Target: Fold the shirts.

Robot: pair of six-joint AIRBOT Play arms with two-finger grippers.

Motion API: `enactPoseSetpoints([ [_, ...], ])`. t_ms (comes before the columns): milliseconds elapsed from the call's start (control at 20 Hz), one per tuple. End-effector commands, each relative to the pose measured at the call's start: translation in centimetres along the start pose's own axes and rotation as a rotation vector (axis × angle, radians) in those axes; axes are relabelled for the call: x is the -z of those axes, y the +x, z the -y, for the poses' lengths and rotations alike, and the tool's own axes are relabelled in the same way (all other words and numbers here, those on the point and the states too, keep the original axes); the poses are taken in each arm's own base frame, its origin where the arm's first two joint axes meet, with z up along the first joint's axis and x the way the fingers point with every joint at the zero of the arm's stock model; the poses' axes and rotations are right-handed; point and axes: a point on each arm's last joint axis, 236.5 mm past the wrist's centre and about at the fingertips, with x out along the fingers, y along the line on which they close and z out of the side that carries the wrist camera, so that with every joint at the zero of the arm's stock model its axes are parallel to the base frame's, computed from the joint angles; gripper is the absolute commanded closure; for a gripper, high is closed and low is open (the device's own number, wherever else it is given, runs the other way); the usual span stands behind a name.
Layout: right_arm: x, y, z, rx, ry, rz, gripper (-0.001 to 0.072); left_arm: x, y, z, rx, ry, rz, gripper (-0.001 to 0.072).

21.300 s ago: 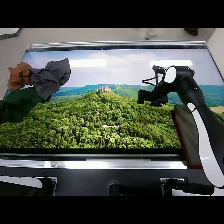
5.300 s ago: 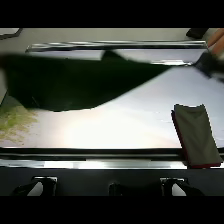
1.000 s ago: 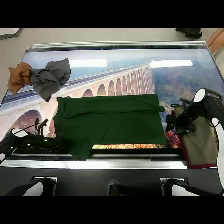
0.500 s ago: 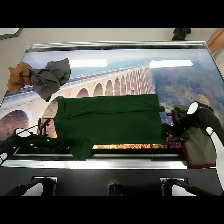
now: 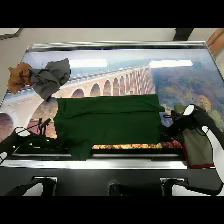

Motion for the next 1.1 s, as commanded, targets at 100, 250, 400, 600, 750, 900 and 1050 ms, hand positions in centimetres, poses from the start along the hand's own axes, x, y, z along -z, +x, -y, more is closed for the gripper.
enactPoseSetpoints([
  [100,-0.6,-1.5,-1.2,-0.036,-0.032,0.04,0.068,-3.9,-5.3,3.8,0.013,0.151,0.098,0.0672],
  [250,-4.0,-6.2,-3.2,-0.058,-0.077,0.208,0.068,-7.3,-9.7,5.7,-0.027,0.19,0.193,0.0674],
  [400,-8.7,-10.7,-5.9,-0.019,-0.145,0.385,0.068,-11.8,-12.3,6.3,-0.068,0.209,0.254,0.0674],
  [600,-15.8,-13.5,-8.8,0.019,-0.156,0.549,0.068,-18.3,-12.7,6.4,-0.06,0.188,0.253,0.0673],
  [750,-20.0,-13.6,-11.3,-0.063,-0.142,0.597,0.0679,-21.7,-10.9,5.3,-0.05,0.153,0.194,0.0673],
  [900,-21.7,-12.0,-11.4,-0.082,-0.103,0.587,0.0679,-24.7,-9.7,4.8,-0.05,0.159,0.19,0.0672],
  [1050,-22.1,-9.8,-11.4,-0.098,-0.081,0.538,0.0677,-26.5,-8.2,5.0,-0.046,0.174,0.177,0.067],
])
